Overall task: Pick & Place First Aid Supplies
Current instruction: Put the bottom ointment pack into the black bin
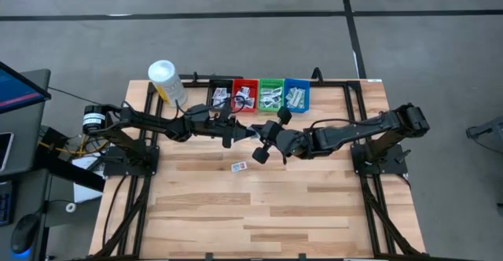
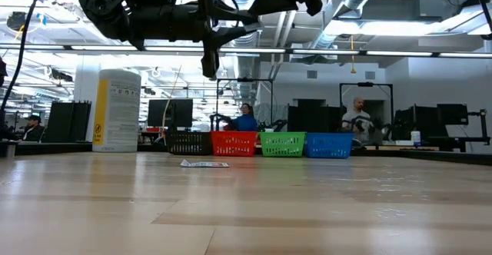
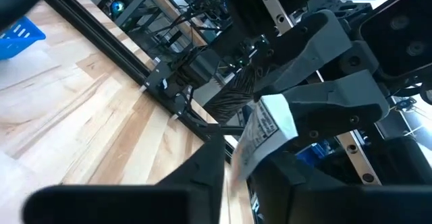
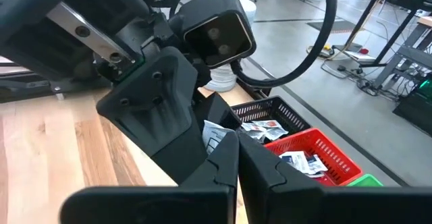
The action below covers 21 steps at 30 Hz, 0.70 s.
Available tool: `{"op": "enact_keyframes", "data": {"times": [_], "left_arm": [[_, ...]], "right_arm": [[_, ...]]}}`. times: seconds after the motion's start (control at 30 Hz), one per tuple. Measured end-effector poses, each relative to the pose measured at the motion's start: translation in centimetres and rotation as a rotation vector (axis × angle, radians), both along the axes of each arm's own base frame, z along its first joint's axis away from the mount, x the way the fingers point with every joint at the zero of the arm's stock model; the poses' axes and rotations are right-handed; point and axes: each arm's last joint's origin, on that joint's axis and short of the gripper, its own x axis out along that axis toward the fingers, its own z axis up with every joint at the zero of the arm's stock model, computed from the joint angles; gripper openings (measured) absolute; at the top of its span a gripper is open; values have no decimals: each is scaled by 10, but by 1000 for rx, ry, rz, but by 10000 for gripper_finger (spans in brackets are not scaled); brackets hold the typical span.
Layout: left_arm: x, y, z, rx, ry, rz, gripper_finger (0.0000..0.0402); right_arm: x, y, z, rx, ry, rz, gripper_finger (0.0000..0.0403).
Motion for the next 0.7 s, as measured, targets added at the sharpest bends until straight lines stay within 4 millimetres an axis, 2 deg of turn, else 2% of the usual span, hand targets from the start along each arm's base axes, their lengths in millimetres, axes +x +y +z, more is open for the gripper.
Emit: {"op": "enact_keyframes", "data": {"times": [0.23,0.4,0.7], "left_arm": [[0,0,0,11,-4,-3,9],[0,0,0,41,-5,0,13],[-1,6,0,44,-1,-6,9]], "right_arm": [[0,0,0,18,-2,16,0],[0,1,0,33,-11,18,14],[0,1,-1,34,-3,19,88]]}}
